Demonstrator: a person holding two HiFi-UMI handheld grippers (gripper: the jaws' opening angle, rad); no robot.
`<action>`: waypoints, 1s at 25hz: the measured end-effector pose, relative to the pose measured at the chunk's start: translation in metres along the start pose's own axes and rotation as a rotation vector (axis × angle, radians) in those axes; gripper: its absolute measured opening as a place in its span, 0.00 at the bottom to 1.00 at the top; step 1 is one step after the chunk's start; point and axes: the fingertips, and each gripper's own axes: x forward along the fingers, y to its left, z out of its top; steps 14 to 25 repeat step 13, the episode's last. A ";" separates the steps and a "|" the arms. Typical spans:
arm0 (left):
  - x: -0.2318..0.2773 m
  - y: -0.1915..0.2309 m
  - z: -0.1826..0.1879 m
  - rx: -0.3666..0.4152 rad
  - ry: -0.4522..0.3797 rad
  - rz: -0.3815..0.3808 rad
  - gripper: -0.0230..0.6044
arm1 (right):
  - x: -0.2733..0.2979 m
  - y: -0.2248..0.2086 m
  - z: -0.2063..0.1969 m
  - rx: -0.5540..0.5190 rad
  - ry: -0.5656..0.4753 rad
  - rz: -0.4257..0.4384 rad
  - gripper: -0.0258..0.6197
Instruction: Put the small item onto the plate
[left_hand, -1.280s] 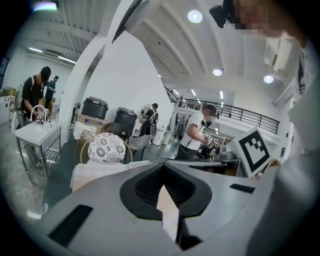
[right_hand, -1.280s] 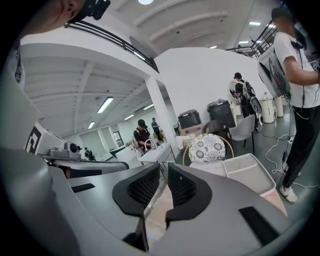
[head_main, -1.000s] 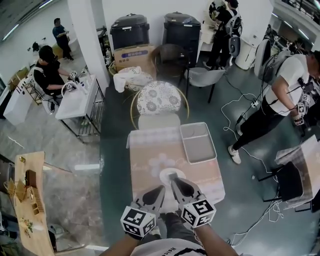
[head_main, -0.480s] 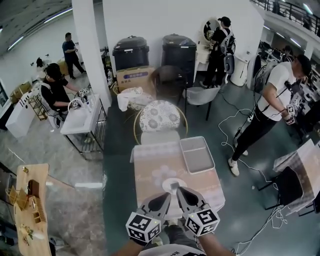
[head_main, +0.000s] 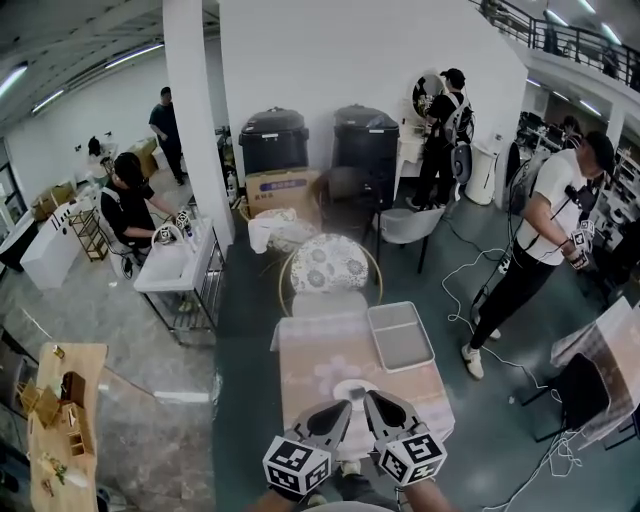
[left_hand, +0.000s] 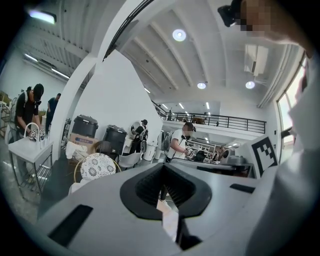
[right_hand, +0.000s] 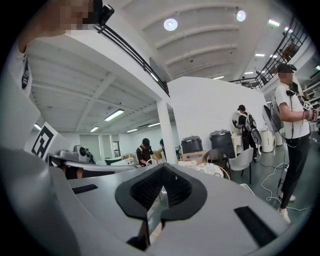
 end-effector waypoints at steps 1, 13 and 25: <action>-0.002 -0.001 0.000 0.001 -0.003 0.001 0.05 | -0.001 0.001 0.001 -0.003 -0.001 0.000 0.06; -0.022 0.000 -0.003 0.005 -0.016 0.013 0.05 | -0.006 0.018 -0.006 -0.013 0.001 0.008 0.06; -0.022 0.000 -0.003 0.005 -0.016 0.013 0.05 | -0.006 0.018 -0.006 -0.013 0.001 0.008 0.06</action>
